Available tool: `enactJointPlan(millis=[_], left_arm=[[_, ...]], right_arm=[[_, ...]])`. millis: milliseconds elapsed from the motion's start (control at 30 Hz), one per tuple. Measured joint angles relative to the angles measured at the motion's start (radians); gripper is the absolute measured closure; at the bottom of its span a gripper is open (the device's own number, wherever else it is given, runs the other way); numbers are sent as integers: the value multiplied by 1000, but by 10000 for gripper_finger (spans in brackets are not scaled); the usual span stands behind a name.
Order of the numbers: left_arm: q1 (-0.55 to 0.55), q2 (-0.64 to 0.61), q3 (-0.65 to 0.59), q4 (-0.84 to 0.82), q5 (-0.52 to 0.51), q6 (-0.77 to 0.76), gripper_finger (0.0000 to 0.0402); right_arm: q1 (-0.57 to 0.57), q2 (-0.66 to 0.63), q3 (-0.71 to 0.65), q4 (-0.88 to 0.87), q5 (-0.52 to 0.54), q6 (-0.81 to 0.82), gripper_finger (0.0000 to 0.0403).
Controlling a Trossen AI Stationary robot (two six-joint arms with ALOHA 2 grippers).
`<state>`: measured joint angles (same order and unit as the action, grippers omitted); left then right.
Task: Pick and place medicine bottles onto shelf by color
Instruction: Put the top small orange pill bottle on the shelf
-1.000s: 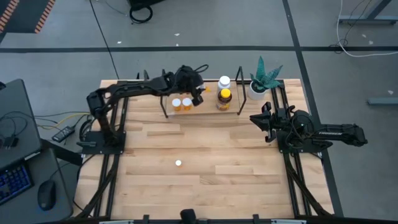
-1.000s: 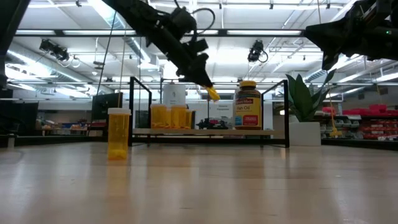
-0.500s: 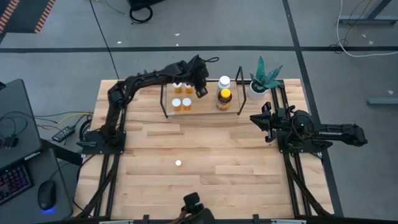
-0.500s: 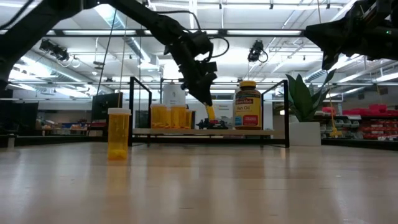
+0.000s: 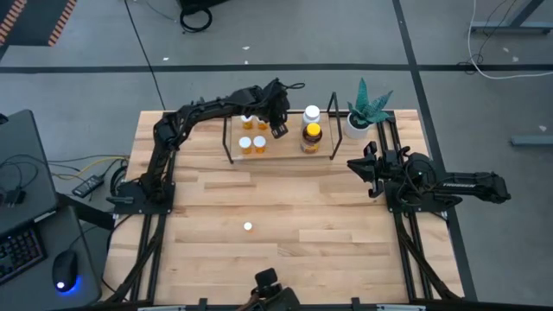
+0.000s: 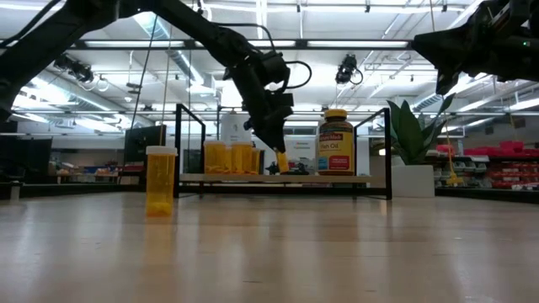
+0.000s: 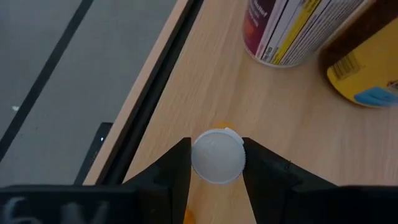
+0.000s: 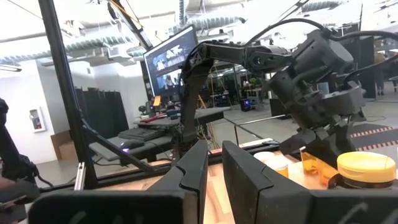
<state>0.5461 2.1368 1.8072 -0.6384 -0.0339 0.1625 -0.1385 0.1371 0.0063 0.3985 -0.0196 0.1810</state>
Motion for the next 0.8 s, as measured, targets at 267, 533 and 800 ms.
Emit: enactJointPlan(millis=[267,533,800], left_arm=[[1,0,0,-27,-3,6,256],[2,0,0,-49,-23,18,266],[2,-1,0,-52,-51,28,254]], right_arm=[[0,0,0,0,0,0,346],[0,0,0,0,0,0,346],[0,0,0,0,0,0,346]])
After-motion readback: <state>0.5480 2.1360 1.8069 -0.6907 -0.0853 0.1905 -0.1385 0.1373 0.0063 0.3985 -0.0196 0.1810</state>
